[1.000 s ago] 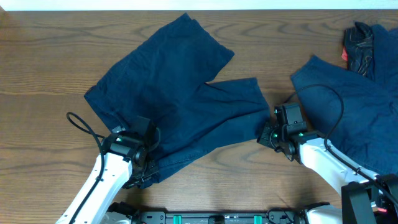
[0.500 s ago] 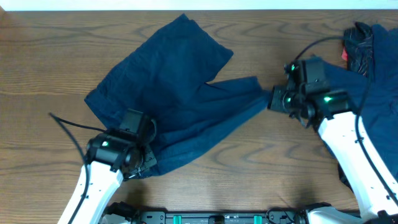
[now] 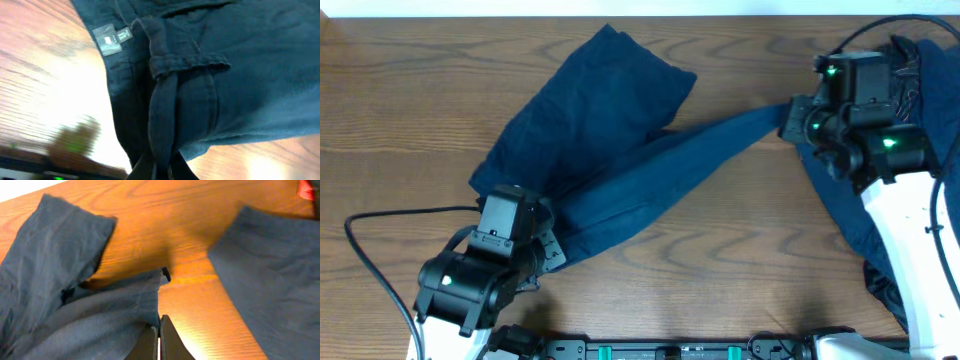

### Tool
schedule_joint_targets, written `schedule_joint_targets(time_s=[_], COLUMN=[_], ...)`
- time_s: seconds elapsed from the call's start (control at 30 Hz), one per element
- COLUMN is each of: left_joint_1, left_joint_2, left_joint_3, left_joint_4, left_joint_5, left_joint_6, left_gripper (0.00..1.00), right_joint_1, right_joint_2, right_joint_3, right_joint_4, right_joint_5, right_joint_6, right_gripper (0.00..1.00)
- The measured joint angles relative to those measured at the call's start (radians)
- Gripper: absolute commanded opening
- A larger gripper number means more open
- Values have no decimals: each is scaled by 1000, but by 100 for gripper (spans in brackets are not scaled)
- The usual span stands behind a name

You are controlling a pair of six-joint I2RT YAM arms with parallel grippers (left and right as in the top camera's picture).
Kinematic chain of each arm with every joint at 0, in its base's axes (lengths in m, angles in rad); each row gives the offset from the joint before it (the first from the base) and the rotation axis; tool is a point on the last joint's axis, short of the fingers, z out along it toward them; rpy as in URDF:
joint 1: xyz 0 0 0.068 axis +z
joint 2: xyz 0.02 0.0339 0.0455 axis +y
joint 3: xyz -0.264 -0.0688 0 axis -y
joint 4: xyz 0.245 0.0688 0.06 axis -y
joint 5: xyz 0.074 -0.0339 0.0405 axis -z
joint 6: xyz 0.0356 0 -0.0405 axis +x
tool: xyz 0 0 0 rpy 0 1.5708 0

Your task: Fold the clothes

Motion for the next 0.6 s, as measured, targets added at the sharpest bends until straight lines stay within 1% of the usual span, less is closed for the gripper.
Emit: schedule_joint_targets(time_s=[0.1, 0.2, 0.4, 0.6], left_joint_1=[-1, -1, -1, 0], left_joint_2=[-21, -54, -92, -66], left_joint_3=[0, 0, 0, 0], left_joint_4=[-16, -17, 47, 95], left_joint_5=[24, -3, -119, -301], left_joint_6=[-27, -72, -165, -241], left_gripper=[6, 6, 6, 6], right_joint_1=[-27, -26, 29, 128], right_joint_2=[-5, -5, 43, 222], right_joint_3=[5, 32, 145, 265], right_joint_4=[11, 32, 97, 209], right_joint_5=[-11, -32, -45, -26], right_joint_6=[-30, -66, -120, -141], right_gripper=[1, 1, 1, 1])
